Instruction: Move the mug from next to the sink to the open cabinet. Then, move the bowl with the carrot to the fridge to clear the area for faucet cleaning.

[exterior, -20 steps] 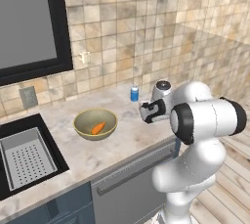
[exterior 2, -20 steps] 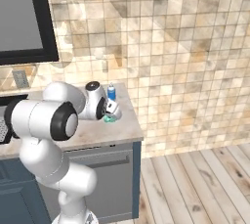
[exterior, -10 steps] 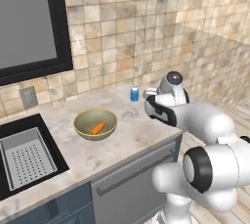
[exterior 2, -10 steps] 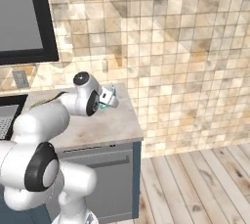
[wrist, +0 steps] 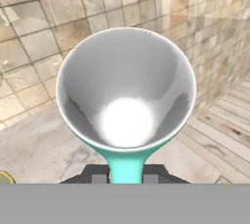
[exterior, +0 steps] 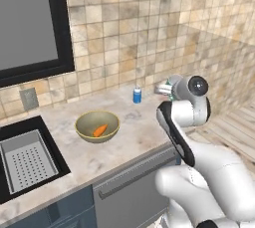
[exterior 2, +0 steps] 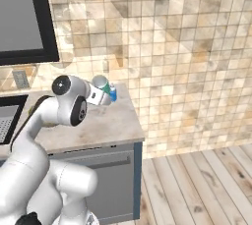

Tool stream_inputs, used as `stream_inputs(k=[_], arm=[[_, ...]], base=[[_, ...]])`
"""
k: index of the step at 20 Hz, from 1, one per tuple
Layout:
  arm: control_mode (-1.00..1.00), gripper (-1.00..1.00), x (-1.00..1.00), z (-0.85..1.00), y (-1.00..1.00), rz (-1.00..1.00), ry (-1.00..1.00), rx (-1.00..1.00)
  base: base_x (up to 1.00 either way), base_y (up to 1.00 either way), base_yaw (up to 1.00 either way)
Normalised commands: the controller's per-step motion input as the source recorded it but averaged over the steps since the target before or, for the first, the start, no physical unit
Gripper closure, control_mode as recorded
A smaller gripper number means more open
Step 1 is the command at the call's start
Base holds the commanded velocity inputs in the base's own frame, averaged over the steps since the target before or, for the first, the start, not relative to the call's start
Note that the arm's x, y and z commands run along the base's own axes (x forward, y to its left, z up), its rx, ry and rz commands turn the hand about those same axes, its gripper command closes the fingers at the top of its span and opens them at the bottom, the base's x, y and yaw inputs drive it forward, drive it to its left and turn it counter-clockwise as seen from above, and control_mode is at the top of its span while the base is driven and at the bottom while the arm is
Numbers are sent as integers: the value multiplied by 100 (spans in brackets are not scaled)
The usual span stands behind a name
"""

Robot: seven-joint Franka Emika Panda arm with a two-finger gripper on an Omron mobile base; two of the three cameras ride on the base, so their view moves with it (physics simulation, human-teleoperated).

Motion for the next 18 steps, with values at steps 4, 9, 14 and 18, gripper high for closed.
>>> stream_inputs(k=[4,9,14,18], arm=[[-100,100,-61,11,6,0,-24,-4],[-100,100,-57,6,1,0,-12,0],[-100,100,-21,7,4,3,-1,0],[100,100,-22,0,10,3,0,0]], base=[[0,0,0],[0,0,0],[0,0,0],[-36,13,21]])
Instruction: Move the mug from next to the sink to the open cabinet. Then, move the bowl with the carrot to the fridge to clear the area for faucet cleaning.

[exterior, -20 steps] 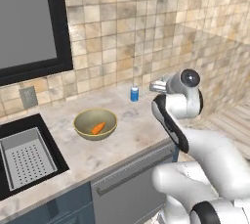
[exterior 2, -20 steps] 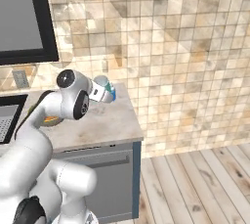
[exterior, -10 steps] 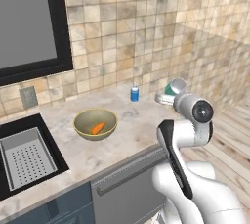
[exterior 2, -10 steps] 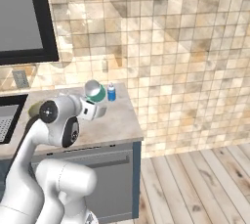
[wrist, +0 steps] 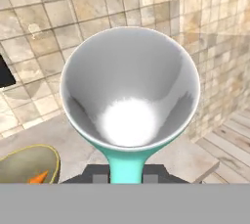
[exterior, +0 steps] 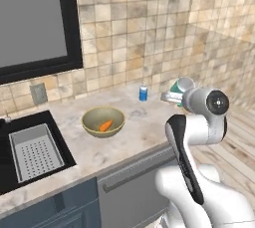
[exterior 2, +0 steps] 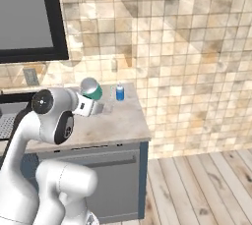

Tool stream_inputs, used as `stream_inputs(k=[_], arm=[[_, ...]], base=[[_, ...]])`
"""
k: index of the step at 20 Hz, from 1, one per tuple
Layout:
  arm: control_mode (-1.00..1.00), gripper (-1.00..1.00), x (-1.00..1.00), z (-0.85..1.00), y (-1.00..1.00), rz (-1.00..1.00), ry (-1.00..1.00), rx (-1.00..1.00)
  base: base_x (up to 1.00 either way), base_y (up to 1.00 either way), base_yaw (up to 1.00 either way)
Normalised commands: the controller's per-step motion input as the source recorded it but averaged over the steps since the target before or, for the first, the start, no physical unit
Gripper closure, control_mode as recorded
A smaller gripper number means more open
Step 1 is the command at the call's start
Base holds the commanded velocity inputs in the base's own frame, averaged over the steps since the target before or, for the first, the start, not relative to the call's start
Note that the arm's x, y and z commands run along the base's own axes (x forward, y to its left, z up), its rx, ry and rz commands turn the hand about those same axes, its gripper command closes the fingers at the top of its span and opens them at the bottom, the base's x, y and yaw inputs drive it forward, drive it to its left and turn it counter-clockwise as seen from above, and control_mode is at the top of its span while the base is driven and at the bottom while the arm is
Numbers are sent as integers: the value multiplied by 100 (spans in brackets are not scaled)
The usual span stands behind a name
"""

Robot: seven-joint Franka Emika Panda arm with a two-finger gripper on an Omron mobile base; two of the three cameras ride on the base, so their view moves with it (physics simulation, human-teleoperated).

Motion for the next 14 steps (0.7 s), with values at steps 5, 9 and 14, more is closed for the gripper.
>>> stream_inputs(k=[5,9,14], arm=[[100,100,0,0,0,0,0,0],[100,100,0,0,0,0,0,0],[100,100,0,0,0,0,0,0]], base=[[-43,11,78],[-13,0,94],[-1,0,99]])
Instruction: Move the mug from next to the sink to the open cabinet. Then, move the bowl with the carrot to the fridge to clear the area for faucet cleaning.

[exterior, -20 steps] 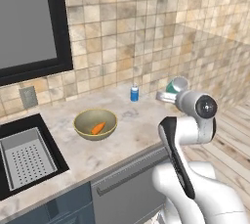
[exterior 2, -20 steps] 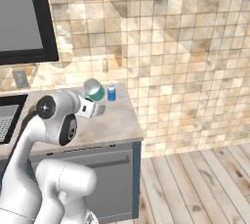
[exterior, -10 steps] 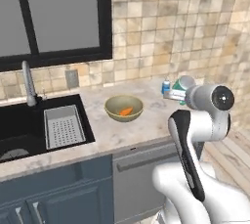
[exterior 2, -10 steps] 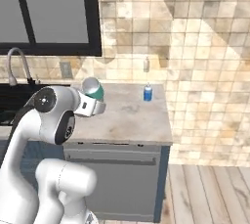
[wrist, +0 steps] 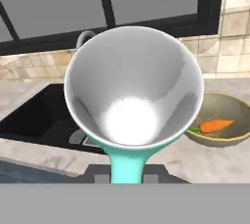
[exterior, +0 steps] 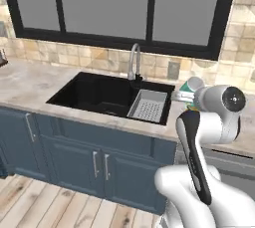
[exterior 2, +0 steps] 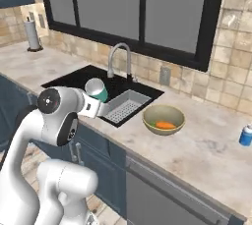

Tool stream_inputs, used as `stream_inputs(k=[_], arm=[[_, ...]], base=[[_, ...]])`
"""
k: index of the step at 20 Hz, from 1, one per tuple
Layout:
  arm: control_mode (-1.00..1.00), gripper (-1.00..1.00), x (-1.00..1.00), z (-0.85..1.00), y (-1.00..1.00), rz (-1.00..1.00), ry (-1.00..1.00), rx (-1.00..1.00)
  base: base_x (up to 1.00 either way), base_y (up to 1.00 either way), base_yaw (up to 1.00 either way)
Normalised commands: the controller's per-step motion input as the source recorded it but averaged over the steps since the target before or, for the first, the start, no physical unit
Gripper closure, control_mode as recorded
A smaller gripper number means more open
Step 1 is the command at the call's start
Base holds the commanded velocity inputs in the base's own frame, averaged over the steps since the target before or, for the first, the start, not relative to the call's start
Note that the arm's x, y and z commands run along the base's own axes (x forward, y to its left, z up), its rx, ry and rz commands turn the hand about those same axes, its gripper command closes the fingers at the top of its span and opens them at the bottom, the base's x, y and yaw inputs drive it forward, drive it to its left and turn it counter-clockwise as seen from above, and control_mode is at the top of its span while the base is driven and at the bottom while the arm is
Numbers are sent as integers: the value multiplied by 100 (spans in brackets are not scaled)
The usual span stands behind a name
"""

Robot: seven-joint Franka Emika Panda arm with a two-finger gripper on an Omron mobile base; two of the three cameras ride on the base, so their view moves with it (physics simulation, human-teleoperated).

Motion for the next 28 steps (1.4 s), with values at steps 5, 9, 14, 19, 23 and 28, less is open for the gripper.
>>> stream_inputs(k=[5,9,14,19,23,28], arm=[[100,100,0,0,0,0,0,0],[100,100,0,0,0,0,0,0],[100,100,0,0,0,0,0,0],[100,100,0,0,0,0,0,0],[100,100,0,0,0,0,0,0],[100,100,0,0,0,0,0,0]], base=[[0,0,100],[0,4,99],[-6,14,95],[-6,12,91],[0,15,70],[82,49,27]])
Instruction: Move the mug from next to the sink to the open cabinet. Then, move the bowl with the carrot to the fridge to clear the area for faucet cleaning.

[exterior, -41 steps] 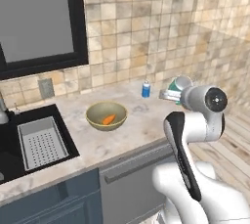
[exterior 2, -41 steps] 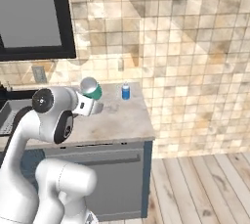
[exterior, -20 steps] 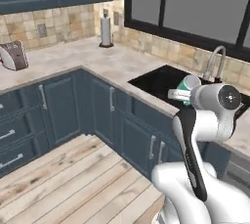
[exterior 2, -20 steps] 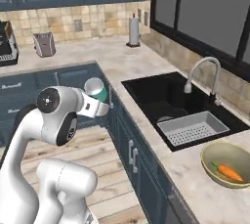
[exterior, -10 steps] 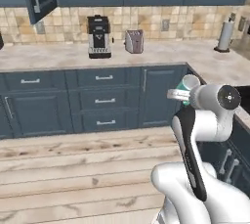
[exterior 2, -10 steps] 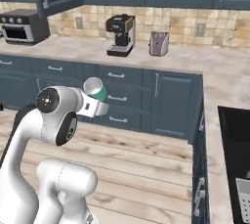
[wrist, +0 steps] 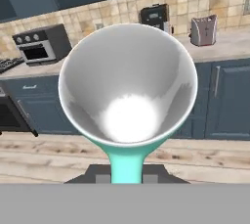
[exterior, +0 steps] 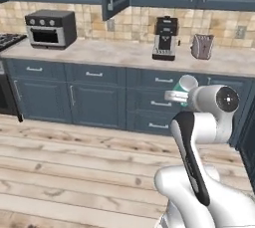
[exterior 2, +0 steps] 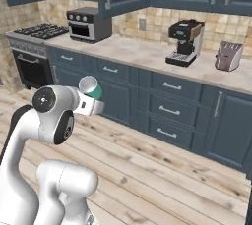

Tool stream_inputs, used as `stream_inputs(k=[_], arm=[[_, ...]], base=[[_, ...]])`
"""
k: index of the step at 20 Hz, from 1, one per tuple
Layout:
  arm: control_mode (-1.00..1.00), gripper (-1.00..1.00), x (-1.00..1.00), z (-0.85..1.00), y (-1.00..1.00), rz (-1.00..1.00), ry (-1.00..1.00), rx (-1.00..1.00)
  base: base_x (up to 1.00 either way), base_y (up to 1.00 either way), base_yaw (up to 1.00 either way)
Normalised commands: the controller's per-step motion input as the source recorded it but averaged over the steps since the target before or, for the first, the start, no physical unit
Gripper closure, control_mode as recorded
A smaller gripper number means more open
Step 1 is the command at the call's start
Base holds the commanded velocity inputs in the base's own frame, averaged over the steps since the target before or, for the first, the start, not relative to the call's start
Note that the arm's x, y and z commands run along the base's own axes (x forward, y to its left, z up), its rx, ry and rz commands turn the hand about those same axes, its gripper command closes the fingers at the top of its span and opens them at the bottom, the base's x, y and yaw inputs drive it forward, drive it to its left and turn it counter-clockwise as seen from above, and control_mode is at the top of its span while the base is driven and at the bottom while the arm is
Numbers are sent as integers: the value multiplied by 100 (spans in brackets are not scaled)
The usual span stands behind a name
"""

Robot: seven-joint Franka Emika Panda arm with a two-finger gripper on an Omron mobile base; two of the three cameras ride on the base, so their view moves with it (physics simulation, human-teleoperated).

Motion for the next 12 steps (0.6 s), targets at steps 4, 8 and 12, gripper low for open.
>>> stream_inputs(k=[4,8,12], arm=[[100,100,0,0,0,0,0,0],[100,100,0,0,0,0,0,0],[100,100,0,0,0,0,0,0]], base=[[100,78,5],[100,74,0],[100,74,-3]])
